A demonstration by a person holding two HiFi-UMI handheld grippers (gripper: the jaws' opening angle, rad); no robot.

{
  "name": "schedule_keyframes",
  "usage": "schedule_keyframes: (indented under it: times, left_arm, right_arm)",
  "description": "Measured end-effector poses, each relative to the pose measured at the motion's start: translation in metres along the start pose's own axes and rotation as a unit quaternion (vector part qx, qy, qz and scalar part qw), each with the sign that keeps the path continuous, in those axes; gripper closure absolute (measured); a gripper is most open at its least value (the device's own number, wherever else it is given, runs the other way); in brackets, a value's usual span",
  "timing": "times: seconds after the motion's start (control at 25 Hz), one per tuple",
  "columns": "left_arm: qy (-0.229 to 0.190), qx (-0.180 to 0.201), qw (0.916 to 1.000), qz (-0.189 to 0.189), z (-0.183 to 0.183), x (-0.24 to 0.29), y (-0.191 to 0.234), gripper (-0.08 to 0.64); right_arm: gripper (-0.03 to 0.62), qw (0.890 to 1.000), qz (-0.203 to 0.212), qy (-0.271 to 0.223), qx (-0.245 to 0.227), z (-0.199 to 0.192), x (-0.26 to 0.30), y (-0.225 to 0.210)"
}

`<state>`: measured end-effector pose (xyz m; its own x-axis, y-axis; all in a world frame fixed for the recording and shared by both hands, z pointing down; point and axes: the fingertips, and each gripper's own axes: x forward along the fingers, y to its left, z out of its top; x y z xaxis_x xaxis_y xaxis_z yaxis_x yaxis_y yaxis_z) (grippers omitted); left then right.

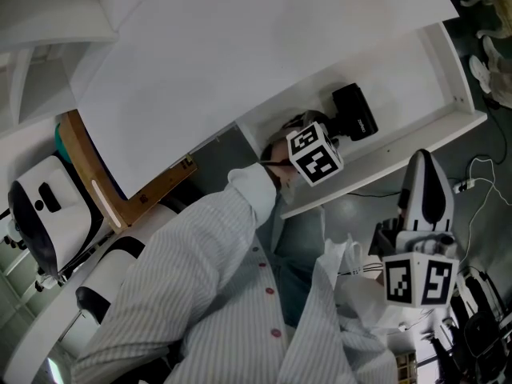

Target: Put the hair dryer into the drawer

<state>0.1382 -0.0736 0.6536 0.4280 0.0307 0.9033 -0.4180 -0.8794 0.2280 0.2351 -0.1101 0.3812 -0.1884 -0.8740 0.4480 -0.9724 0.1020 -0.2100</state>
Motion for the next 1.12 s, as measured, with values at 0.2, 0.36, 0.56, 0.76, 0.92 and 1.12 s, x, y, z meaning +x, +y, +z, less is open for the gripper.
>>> schedule_keyframes:
  times: [0.2,0.36,0.56,0.76,0.92,1.12]
  left_arm:
    - [0.012,0.015,0.9998,0.005,0.000,0.002,-0.001,0.321]
    - [0.010,0.009,0.9999,-0.006,0.000,0.001,-0.002,0.311]
    - [0.017,0.016,0.9996,-0.017,-0.001,0.001,-0.006,0.303]
    - [0.026,0.032,0.9991,-0.006,-0.002,0.000,-0.003,0.279]
    - [0.022,0.037,0.9991,-0.005,0.001,-0.008,0.001,0.269]
    - [0.012,0.043,0.9990,0.000,0.007,-0.023,-0.002,0.268]
  right_arm:
    - [0.581,1.000,0.001,0.000,0.001,0.001,0.000,0.000]
    - [0.581,1.000,0.002,0.002,-0.001,0.001,0.001,0.001]
    - [0.581,1.000,0.004,0.000,-0.003,0.004,0.001,0.002]
    - [0.581,1.000,0.004,-0.002,-0.006,0.009,0.000,0.002]
    - [0.581,1.000,0.006,-0.005,-0.008,0.014,0.001,0.006]
    - [0.581,1.000,0.017,0.001,-0.018,0.017,0.002,0.013]
